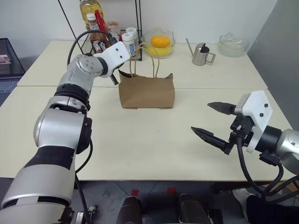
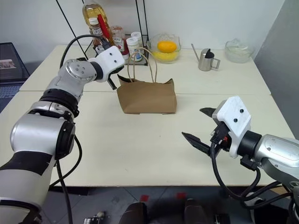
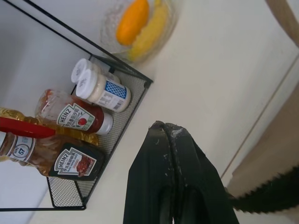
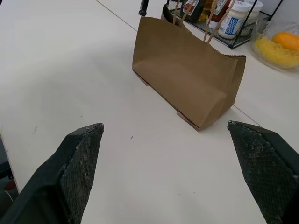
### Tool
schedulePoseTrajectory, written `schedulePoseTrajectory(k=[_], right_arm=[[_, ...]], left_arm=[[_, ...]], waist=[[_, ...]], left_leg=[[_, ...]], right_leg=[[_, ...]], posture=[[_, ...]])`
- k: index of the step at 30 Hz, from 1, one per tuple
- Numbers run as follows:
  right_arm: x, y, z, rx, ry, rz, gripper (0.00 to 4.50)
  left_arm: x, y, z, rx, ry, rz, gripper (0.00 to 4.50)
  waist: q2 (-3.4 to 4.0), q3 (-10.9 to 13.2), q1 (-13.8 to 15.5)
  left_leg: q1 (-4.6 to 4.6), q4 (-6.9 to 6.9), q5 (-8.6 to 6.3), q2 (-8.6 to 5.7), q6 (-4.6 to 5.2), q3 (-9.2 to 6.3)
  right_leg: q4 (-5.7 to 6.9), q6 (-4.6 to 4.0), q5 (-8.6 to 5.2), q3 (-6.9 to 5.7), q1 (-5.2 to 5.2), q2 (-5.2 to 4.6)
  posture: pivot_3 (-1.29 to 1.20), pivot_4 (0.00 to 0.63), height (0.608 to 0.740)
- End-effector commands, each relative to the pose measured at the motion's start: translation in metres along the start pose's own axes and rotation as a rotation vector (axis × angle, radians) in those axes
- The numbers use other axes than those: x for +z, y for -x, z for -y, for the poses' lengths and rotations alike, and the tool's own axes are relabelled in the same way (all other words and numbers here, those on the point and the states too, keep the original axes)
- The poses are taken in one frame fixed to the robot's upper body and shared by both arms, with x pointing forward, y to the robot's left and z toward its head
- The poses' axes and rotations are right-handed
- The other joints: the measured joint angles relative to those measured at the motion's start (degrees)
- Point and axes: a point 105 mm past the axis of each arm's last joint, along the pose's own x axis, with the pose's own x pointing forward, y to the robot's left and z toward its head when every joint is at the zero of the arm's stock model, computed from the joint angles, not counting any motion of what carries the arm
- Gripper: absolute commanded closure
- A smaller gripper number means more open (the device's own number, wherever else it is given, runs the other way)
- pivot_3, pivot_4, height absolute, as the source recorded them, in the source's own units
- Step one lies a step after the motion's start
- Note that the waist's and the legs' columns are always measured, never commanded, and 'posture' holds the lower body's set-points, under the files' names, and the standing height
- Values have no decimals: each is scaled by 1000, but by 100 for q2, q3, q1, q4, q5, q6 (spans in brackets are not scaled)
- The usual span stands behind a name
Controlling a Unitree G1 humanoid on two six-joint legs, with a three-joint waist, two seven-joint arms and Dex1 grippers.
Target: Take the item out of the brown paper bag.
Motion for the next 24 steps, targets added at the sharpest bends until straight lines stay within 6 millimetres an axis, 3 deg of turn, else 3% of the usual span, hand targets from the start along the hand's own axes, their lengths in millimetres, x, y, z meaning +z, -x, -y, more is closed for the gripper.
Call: schedulePoseTrajectory(k=[1,11,24], right_arm=[[8,1,-5,9,41,35,40],[5,3,-10,39,28,21,40],[0,3,-17,112,26,-18,40]], left_arm=[[7,-2,4,-21,-22,18,4500],[12,7,37,-365,114,91,4500],[-2,50,60,-786,48,130,4500]], waist=[[0,0,-1],[-1,-1,-4],[-1,-1,-11]], left_leg=[[0,0,0,0,0,0],[0,1,2,0,-4,0],[1,3,1,1,1,0]], right_leg=[[0,0,0,0,0,0],[0,0,0,0,1,0],[2,0,0,0,2,0]], posture=[[0,150,740],[0,150,740],[0,150,740]])
